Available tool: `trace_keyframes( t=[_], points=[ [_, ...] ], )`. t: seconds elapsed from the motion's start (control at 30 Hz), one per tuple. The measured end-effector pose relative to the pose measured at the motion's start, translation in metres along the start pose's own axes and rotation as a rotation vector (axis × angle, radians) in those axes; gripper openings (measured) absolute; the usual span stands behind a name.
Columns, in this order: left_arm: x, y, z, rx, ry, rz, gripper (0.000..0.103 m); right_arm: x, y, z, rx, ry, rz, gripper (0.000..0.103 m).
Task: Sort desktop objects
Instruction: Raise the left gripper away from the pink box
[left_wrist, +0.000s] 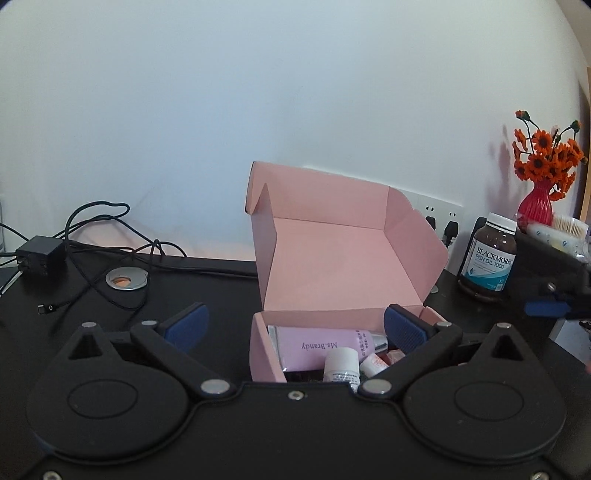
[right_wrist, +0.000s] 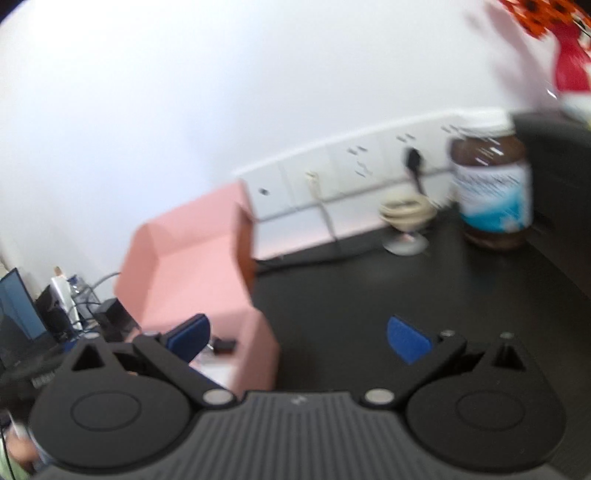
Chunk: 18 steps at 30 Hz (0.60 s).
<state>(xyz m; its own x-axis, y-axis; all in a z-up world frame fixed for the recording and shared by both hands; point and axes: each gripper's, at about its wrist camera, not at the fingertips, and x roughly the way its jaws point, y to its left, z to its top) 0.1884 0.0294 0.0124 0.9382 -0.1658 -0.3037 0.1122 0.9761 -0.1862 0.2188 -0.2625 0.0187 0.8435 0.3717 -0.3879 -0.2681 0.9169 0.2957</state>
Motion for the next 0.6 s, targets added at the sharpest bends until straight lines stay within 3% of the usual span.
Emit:
trace_keyframes(
  t=[0.17, 0.33, 0.47, 0.6],
  points=[
    [-0.003, 0.002, 0.002, 0.035, -0.03, 0.09, 0.103, 0.034, 0.029, 0.018, -0.189, 0.01, 0.122, 0.102],
    [0.002, 0.007, 0.005, 0.001, 0.004, 0.17, 0.103, 0.061, 0.022, 0.03, -0.157, 0.038, 0.138, 0.102],
    [0.002, 0.004, 0.008, -0.01, 0.01, 0.214, 0.103, 0.069, 0.009, 0.019, -0.112, 0.061, 0.174, 0.102],
    [0.002, 0.005, 0.008, -0.022, 0.026, 0.188, 0.103, 0.073, 0.003, 0.016, -0.034, 0.109, 0.176, 0.102]
  ],
)
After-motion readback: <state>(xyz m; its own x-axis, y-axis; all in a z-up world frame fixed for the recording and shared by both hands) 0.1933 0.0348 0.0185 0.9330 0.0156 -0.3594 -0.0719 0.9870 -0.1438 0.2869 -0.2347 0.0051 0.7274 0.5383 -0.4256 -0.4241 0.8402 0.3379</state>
